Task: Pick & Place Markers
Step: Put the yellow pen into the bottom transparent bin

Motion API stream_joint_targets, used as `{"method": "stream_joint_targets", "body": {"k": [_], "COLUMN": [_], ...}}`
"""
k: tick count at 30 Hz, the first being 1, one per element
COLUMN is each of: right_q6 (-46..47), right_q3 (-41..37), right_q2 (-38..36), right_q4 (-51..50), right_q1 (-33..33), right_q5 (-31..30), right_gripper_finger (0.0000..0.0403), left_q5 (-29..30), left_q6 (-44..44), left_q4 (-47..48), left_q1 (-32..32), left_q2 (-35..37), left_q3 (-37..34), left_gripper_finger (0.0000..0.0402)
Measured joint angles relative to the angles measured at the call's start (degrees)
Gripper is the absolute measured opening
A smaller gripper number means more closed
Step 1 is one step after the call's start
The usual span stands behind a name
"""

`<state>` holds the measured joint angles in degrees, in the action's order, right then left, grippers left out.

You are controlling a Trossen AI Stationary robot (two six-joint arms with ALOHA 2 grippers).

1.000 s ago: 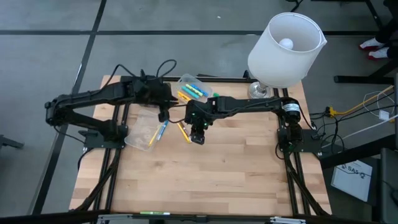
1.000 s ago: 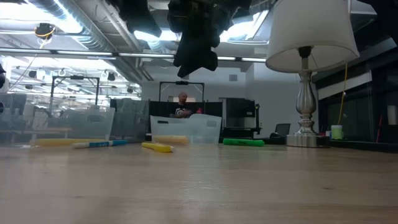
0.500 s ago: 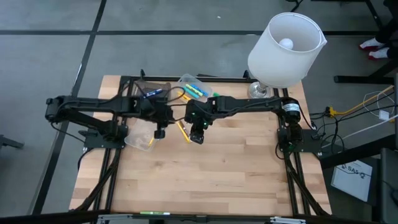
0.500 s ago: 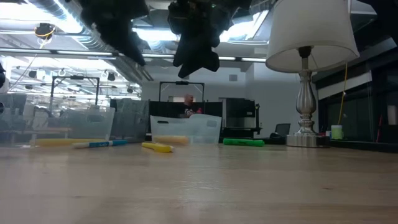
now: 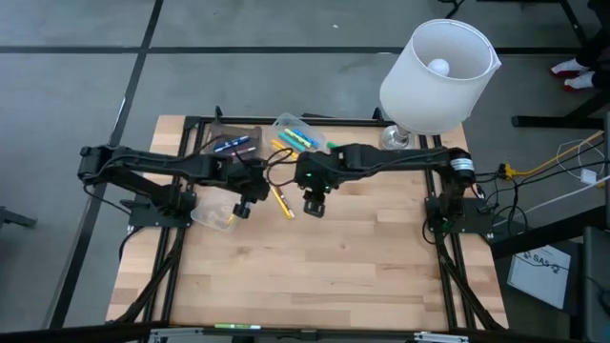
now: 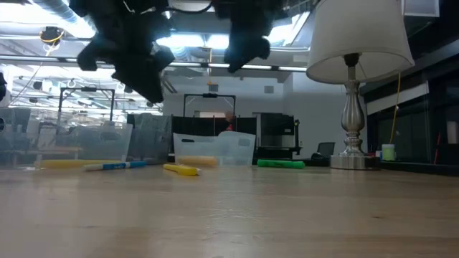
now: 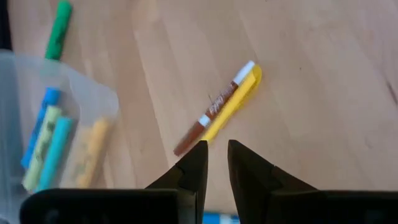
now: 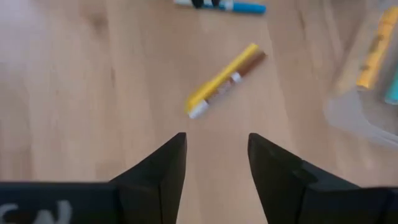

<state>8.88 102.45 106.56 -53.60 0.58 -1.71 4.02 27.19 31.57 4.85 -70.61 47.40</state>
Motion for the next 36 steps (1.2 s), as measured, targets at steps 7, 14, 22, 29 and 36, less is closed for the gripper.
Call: {"method": "stream_joint_targets", "body": {"k": [7,14,22,29,36], "right_q6": [-8.16,-7.45,-1.04,5.07,6.13], "right_q3": [-0.68,-9.84,-26.13,-35.21,-36.71], "right_q2": [-4.56,-10.18,-20.67,-26.33,-26.76], "right_q4": [-3.64,-0.59,18.06,30.15,33.32], "right_q1": [-0.14,-0.09,0.02,0.06,0.04], "right_q5": [0.17,0.26,0.26,-0.26,-0.25], "right_gripper_finger": [0.0171,0.0171,0.0171,0.0171,0.0171], "left_q5": [-1.06,-2.24,-3.07,-2.44,-2.37], "left_q6": [10.71,15.78,18.89,23.64,25.50], "left_q4": [-7.23,-8.24,-9.09,-9.83,-10.10], "left_q1": [0.00,0.00,-0.32,-0.32,1.00], "left_q2": [-5.30,-11.99,-16.90,-20.29,-24.82], "left_q3": [-0.04,-0.04,-0.02,1.69,4.08], "left_gripper_finger": [0.0057,0.0056,0.0056,0.0056,0.0056]}}
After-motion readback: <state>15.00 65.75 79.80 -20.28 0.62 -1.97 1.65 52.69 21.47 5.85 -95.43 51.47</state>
